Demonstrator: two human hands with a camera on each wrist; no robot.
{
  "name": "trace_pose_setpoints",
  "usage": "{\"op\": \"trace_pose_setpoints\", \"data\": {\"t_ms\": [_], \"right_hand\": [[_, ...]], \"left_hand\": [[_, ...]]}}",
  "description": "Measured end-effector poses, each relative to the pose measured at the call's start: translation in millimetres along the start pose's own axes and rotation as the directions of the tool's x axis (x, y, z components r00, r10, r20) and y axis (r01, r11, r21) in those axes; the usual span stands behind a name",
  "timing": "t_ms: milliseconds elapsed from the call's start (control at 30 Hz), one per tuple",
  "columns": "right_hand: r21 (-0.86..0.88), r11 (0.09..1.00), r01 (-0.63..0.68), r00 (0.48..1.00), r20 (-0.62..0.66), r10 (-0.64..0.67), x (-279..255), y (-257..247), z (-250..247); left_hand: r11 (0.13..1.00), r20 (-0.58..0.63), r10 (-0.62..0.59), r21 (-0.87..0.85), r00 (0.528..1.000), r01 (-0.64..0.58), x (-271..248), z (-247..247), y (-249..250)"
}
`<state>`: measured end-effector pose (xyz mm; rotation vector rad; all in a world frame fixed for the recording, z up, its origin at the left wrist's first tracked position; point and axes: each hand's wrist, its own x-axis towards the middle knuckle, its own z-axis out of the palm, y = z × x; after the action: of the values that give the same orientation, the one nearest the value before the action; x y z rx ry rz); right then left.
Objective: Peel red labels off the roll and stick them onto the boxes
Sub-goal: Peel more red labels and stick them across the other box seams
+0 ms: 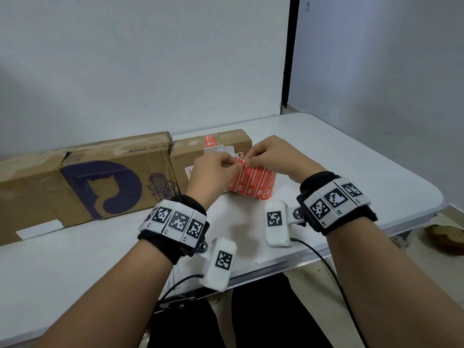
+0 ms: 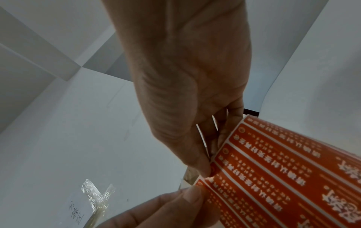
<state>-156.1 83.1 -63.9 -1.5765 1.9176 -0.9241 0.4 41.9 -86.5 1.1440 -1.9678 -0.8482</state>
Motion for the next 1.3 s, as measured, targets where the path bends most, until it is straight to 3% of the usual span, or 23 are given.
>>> {"op": "trace_pose_setpoints", "data": {"t_ms": [267,700,867,1133,1300], "right_hand": [[0.009,1.000,0.020,1.000,-0.015,-0.020,-3.4,-3.3,4.0],[-0.026,0.999,0.041,0.999,0.024,-0.040,-2.4,-4.3,5.4],[-0.057,0.998,0.014,0.998,-0.054,-0.017,1.0,-2.1,6.9],[-0.245,0.969,-0.043,0.992,-0.124,0.013,9.4,-4.3,13.3],[-0.055,0.998,-0.001,0.997,-0.083,-0.004,8.6,-12.9,20.1]], "left_hand": [[0.985,-0.043,0.066,0.164,0.997,-0.058,-3.9,1.0,0.3],[0.991,-0.006,-0.079,-0.109,0.997,0.077,-3.6,0.1,-0.5],[0.964,0.009,-0.144,-0.224,0.990,0.142,-4.1,-5.4,-6.9],[0.937,0.031,-0.189,-0.292,0.981,0.190,-4.5,-29.5,-15.4],[0.936,0.018,-0.203,-0.289,0.979,0.200,-4.8,-36.9,-21.2]]}}
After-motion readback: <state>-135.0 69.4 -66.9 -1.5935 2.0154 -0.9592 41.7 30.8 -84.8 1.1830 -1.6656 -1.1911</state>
